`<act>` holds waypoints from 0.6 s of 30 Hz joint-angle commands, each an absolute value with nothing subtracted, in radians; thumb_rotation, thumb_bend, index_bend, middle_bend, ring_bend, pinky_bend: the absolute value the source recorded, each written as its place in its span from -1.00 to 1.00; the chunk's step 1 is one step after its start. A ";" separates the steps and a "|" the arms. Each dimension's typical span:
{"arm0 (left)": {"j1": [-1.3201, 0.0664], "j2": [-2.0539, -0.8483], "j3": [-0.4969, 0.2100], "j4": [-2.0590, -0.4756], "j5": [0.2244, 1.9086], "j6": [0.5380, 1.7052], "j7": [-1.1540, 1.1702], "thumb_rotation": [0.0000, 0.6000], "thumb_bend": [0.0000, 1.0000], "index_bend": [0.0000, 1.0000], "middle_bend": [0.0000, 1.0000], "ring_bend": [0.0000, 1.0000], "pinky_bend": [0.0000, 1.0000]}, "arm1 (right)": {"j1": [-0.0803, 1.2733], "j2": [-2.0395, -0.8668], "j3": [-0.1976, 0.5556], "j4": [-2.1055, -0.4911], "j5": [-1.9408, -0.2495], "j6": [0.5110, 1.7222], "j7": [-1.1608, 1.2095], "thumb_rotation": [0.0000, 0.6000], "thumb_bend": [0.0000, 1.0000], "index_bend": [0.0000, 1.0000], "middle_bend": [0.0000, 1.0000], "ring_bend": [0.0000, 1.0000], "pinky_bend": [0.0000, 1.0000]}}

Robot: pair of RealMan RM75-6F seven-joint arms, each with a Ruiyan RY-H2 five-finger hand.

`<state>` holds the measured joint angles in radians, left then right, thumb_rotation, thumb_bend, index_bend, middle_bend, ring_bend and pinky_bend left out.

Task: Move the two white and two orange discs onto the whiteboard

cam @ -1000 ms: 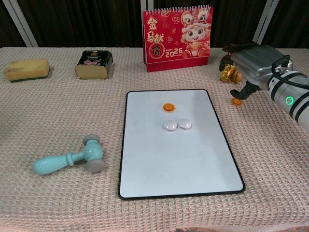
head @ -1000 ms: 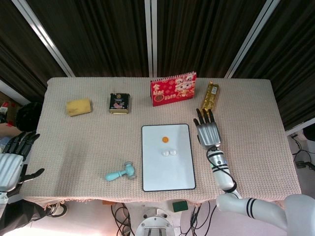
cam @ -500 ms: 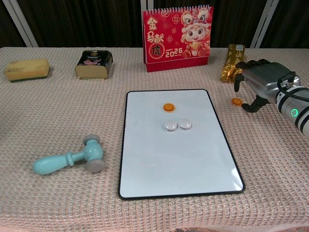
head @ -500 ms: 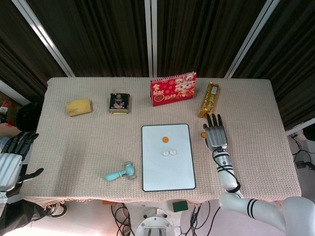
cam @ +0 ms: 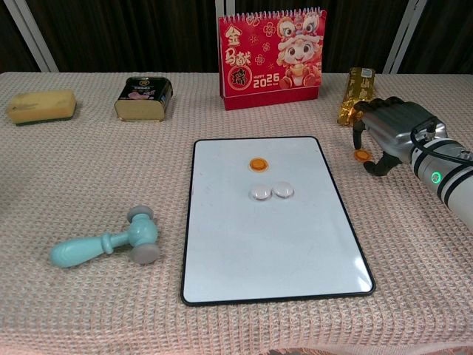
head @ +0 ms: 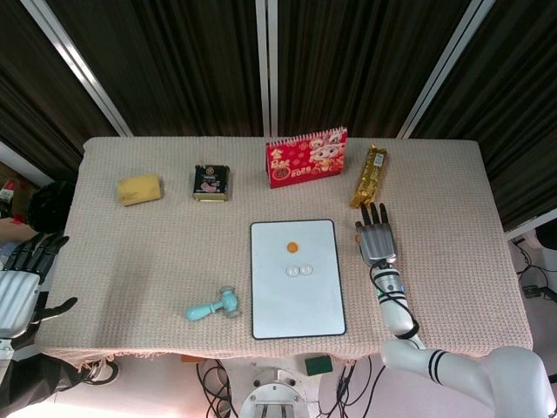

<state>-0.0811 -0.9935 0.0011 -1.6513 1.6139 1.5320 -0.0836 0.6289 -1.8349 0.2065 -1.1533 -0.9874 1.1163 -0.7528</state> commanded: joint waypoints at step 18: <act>-0.085 -0.993 0.002 -1.659 1.608 1.520 -0.074 1.00 -0.83 -0.81 -0.86 -1.00 -0.77 | 0.680 -1.832 0.214 -1.286 -1.054 1.115 -0.762 1.00 -0.29 0.05 -0.99 -1.00 -1.00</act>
<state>-0.0845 -0.9925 0.0023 -1.6590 1.6076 1.5203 -0.0736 0.6676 -1.8221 0.2134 -1.2816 -1.0550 1.1239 -0.7479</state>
